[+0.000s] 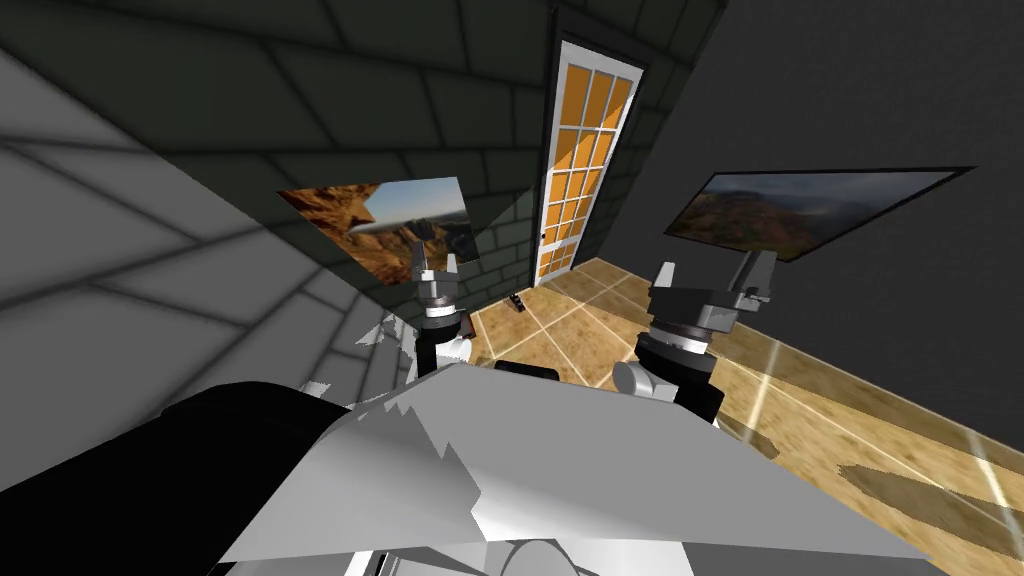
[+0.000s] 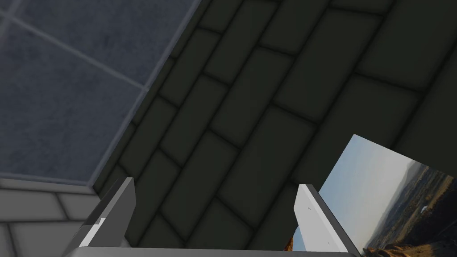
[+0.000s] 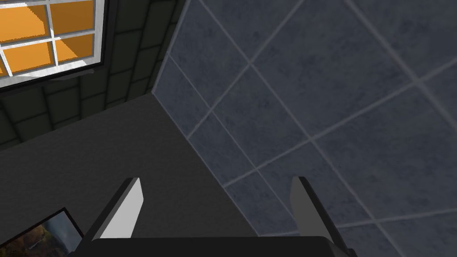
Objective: Pull the door open
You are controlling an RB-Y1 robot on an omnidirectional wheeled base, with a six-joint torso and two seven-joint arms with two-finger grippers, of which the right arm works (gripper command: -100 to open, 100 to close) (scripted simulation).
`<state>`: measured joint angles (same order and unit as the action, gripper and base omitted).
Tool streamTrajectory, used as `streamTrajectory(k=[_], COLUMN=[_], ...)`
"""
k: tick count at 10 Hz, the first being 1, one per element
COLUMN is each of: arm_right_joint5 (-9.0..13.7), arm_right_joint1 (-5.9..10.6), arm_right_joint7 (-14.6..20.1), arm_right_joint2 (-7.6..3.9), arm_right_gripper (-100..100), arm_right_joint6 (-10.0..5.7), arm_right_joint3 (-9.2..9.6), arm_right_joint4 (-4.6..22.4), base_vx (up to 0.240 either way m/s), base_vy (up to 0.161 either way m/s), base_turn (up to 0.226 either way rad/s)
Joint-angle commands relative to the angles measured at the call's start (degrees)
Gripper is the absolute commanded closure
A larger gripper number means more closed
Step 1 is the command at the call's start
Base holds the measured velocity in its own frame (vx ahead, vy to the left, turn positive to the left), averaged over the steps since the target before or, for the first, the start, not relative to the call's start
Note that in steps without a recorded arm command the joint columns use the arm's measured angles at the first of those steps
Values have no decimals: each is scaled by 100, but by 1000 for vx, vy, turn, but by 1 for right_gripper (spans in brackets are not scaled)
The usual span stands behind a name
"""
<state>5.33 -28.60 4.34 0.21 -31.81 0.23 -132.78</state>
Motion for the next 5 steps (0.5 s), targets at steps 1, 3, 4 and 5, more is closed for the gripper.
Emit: streamTrajectory(k=[1,3,4,5], arm_right_joint5=[19,45,58,71], arm_right_joint1=[13,39,53,66], arm_right_joint7=[-41,-92,-117,-142], arm_right_joint2=[-36,-82,-104,-127], arm_right_gripper=[-100,-100,-100,-100], arm_right_joint6=[-23,-46,-58,-69], arm_right_joint3=[48,104,131,159], arm_right_joint4=[53,127,163,200], base_vx=[-178,-159,-144,-162], base_vy=[3,-9,11,4], base_turn=[239,283,239,257])
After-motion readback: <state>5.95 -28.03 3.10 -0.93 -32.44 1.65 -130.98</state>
